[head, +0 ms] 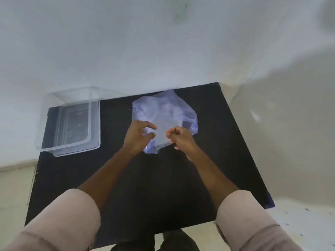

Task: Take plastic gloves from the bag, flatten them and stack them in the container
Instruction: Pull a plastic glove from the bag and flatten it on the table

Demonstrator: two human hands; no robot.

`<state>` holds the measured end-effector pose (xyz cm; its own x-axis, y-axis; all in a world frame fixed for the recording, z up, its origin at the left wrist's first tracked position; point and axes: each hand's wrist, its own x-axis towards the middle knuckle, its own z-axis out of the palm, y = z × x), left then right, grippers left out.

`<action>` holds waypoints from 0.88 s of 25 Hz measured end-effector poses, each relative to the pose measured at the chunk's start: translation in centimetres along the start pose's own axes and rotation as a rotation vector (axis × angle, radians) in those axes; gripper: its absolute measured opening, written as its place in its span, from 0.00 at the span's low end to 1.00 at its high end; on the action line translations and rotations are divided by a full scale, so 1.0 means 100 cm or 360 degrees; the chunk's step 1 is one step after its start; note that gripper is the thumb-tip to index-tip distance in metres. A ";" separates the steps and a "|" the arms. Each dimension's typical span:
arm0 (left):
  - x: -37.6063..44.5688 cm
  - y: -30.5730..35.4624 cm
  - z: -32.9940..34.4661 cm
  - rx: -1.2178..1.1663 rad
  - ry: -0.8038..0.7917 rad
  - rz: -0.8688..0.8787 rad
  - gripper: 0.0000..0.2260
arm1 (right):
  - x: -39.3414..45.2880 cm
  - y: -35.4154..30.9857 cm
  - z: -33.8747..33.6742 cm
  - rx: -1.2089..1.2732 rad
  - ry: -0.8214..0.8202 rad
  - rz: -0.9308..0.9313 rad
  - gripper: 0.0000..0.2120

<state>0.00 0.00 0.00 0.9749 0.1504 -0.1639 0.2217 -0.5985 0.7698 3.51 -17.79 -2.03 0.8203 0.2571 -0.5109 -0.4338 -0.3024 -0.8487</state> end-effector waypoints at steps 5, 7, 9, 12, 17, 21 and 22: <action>0.016 -0.005 0.041 0.0965 -0.0037 0.0178 0.17 | 0.050 0.012 -0.022 -0.0242 0.0592 0.0228 0.10; 0.030 -0.008 0.050 0.1068 0.0035 0.0126 0.22 | 0.063 0.007 -0.027 -0.0488 0.0651 0.0276 0.13; 0.042 -0.011 0.054 0.1099 -0.0016 -0.0019 0.27 | 0.074 0.004 -0.028 -0.0671 0.0602 0.0330 0.11; 0.057 -0.018 0.055 0.0956 -0.0045 -0.0094 0.28 | 0.086 0.003 -0.021 -0.0825 0.0587 0.0491 0.24; 0.076 -0.023 0.047 0.0593 -0.0067 -0.0112 0.25 | 0.096 0.002 -0.006 -0.0082 0.0541 0.0127 0.08; 0.083 -0.023 0.043 0.0427 0.0053 -0.0079 0.28 | 0.089 0.005 0.024 0.1303 0.0477 0.0307 0.19; 0.084 -0.024 0.043 0.0384 0.0062 -0.0088 0.28 | 0.090 0.007 0.035 0.1571 0.0430 0.0379 0.29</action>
<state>7.71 -0.69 -5.91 0.9608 0.2158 -0.1739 0.2771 -0.7585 0.5898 9.25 -12.46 -7.71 0.6768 0.0391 -0.7351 -0.6064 0.5957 -0.5266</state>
